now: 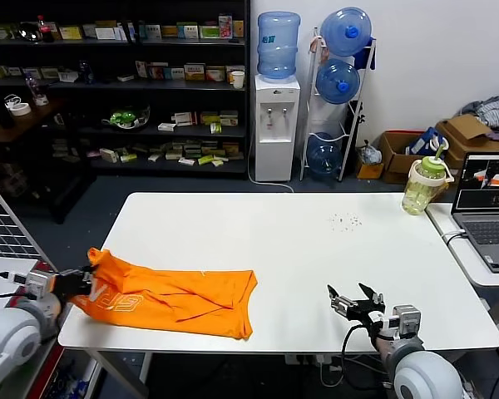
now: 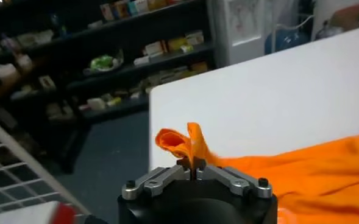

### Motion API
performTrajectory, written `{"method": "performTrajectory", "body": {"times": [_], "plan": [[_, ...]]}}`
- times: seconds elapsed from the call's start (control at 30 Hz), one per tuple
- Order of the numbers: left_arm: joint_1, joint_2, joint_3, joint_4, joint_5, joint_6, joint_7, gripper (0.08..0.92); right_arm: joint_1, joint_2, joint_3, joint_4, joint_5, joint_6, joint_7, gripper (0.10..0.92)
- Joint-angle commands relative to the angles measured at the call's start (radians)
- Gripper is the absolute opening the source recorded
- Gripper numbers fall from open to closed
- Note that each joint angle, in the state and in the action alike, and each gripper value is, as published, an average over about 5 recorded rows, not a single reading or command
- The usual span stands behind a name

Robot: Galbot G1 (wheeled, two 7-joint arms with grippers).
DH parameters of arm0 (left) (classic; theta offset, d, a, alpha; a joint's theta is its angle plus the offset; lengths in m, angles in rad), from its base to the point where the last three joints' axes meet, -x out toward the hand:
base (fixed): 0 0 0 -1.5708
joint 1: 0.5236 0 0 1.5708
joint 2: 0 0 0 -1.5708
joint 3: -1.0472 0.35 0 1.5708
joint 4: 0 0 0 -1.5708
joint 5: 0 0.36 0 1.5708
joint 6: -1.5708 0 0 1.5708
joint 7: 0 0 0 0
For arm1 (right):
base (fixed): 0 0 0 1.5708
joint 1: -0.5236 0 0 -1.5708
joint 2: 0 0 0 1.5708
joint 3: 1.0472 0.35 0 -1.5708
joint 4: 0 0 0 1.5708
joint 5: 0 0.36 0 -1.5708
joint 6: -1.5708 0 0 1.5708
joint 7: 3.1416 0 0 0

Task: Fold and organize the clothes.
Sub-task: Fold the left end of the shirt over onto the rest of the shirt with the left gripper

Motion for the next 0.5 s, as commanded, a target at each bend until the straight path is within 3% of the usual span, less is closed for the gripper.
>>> {"method": "performTrajectory", "body": {"times": [0.03, 0.27, 0.5], "plan": [[-0.119, -0.328, 0.238, -0.256, -0.180, 0.086, -0.183, 0.108, -0.039, 0.033, 0.019, 0.010, -0.037, -0.005, 0.005, 0.823], [-0.164, -0.471, 0.330, -0.209, -0.139, 0.082, -0.193, 0.108, -0.067, 0.062, 0.029, 0.012, -0.060, -0.007, 0.007, 0.823], [-0.211, -0.554, 0.391, -0.182, -0.085, 0.082, -0.205, 0.108, -0.064, 0.077, 0.022, 0.008, -0.066, -0.012, 0.010, 0.823]]}}
